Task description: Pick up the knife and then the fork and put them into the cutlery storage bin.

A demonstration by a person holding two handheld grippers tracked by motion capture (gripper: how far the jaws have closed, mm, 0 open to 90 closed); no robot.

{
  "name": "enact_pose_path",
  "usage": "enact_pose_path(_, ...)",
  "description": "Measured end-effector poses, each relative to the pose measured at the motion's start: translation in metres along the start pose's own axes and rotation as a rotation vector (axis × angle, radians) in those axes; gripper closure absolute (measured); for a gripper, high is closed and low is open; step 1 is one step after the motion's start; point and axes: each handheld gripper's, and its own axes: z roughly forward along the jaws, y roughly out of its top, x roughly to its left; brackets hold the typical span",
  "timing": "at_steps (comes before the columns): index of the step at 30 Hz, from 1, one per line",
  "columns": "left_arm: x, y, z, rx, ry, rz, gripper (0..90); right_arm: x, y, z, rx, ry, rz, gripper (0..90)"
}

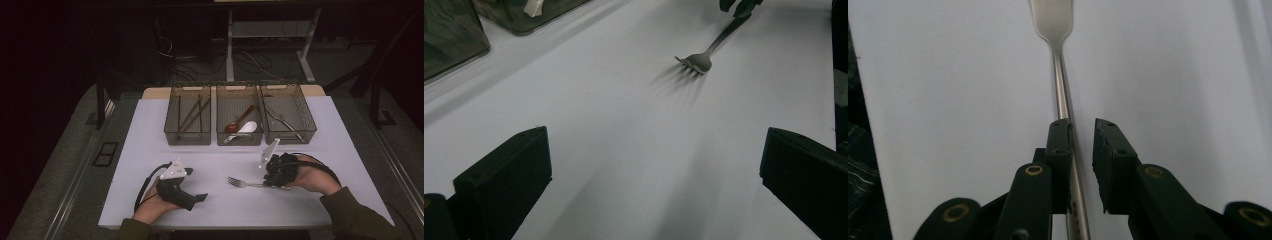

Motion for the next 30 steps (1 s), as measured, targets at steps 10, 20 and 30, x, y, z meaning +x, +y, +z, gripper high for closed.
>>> enact_pose_path(10,0.0,0.0,0.001,0.002,-0.005,0.002,0.0,0.001,0.025,0.016,0.107,0.027,-0.085,76.8)
enact_pose_path(20,-0.001,0.0,0.001,0.004,-0.007,0.002,0.0,0.001,0.034,0.026,0.166,0.041,-0.105,82.8)
enact_pose_path(30,0.0,0.0,0.001,0.0,-0.004,0.002,0.0,-0.004,0.029,0.021,0.123,0.061,-0.082,84.0)
